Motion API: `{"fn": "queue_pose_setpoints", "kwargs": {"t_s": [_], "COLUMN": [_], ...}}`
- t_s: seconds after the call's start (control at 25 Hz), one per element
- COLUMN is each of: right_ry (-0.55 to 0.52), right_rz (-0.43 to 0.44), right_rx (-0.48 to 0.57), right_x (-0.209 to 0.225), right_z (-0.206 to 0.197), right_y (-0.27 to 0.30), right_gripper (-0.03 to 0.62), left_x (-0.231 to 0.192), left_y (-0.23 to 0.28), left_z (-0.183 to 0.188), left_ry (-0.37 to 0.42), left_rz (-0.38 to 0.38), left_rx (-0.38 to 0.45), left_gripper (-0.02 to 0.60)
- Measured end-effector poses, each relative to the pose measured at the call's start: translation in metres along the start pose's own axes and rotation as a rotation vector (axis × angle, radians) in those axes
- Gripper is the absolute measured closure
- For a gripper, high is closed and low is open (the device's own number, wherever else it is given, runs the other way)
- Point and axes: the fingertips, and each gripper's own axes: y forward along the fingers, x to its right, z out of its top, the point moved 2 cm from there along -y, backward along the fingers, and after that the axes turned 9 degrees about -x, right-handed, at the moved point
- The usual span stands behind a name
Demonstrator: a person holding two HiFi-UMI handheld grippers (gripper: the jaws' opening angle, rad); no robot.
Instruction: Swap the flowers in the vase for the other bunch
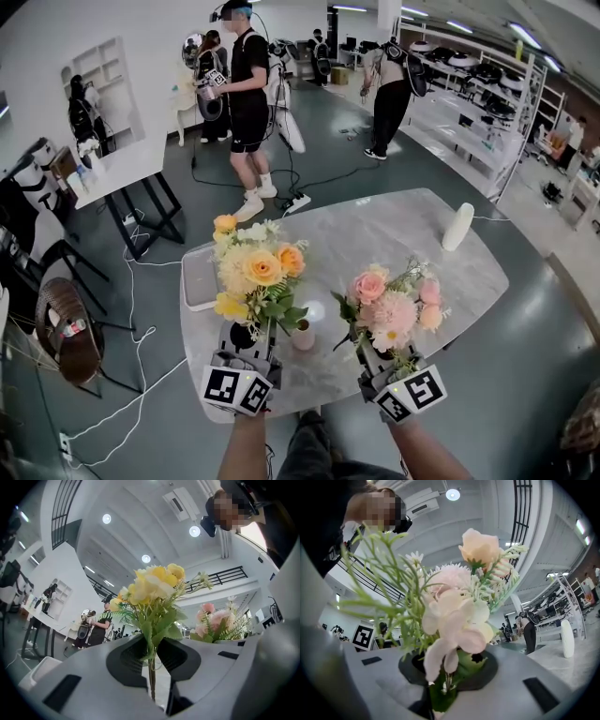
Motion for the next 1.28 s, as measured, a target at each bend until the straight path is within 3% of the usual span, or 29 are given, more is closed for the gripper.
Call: {"fn": "queue_pose_setpoints", "kwargs": {"t_s": [0.44, 0.92, 1.28], "right_ry": [-0.016, 0.02, 0.026], "right_rz": [0.05, 0.108, 0.12], "right_rx": [0.019, 0.056, 0.029], "right_x": [-0.037, -0.028, -0.029], "right_z": [0.0, 0.023, 0.006], "right_y": [0.046, 0.069, 0.082], "right_gripper": [0.499, 0.499, 0.499], "left_x": [-0.056, -0.063, -0.067], "left_y": [-0.037, -0.038, -0.037], "left_z": [-0.007, -0.022, -0.032], "left_ry": [-0.013, -0.025, -0.027], "left_rz": [0.058, 0.114, 0.121], "left_rx": [0.0, -0.024, -0.032], "left_gripper": [0.506, 0.506, 0.506]}}
